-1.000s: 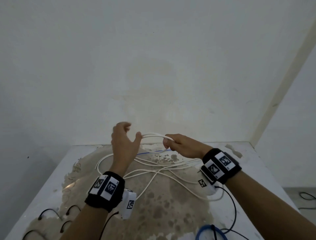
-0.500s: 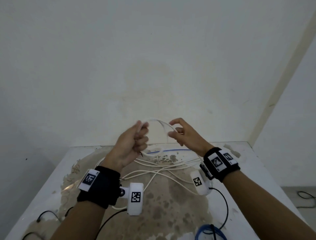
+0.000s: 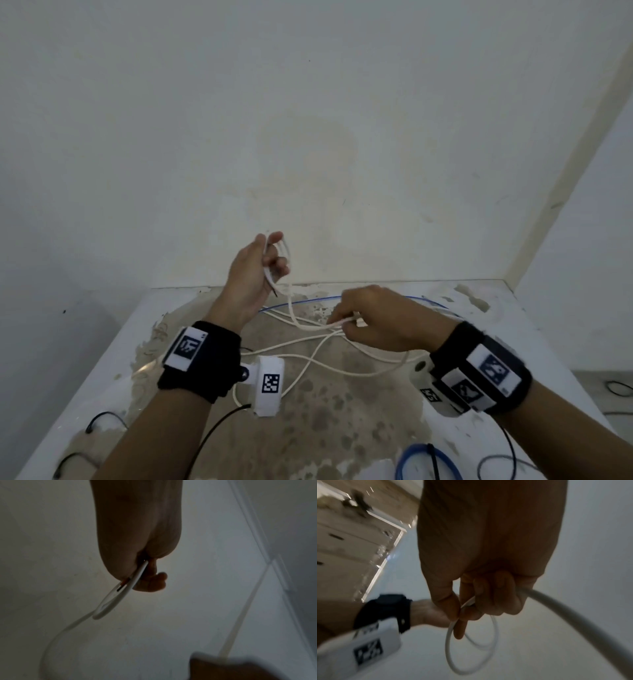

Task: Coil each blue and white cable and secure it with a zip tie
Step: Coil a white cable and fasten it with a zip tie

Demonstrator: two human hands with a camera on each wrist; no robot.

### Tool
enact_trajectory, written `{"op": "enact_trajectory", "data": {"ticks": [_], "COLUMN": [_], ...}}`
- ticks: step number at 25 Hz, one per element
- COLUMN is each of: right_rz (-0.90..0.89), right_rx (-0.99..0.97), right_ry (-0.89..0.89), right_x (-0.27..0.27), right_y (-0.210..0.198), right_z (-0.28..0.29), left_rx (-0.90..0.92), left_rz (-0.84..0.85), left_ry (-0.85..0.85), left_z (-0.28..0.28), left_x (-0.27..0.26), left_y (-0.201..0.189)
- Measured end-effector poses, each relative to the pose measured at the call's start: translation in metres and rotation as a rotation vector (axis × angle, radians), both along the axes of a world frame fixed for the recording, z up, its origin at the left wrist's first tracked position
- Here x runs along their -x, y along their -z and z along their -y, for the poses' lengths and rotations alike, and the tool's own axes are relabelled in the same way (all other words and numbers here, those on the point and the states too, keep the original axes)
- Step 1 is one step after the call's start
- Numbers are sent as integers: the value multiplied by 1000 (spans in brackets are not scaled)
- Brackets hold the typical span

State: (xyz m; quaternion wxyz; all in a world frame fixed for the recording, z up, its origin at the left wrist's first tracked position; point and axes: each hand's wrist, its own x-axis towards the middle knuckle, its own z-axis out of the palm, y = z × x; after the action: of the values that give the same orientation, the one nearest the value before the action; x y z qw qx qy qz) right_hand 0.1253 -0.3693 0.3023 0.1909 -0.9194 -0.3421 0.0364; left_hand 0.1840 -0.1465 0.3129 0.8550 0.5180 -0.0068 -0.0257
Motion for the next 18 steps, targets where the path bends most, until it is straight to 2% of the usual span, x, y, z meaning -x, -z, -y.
{"op": "enact_trajectory", "data": {"ticks": [4, 6, 7, 11, 15, 18], "right_rz": [266, 254, 213, -15, -228, -220], "right_rx": [-187, -284, -329, -595, -835, -753], "right_ry": [17, 94, 123, 204, 347, 479], "right_x": [-4, -19, -28, -46, -49, -55], "right_y": [-46, -52, -51, -28, 26, 65], "right_z": [-4, 5, 11, 32, 51, 80], "left_rx": [-308, -419, -412, -46, 324, 583], "left_rz": [52, 70, 51, -175, -116, -36], "left_ry": [124, 233, 303, 564, 683, 694], "left_z": [30, 38, 39, 32, 6, -30], "left_x": [22, 32, 35, 36, 26, 15], "left_y": [2, 0, -2, -14, -14, -11]}}
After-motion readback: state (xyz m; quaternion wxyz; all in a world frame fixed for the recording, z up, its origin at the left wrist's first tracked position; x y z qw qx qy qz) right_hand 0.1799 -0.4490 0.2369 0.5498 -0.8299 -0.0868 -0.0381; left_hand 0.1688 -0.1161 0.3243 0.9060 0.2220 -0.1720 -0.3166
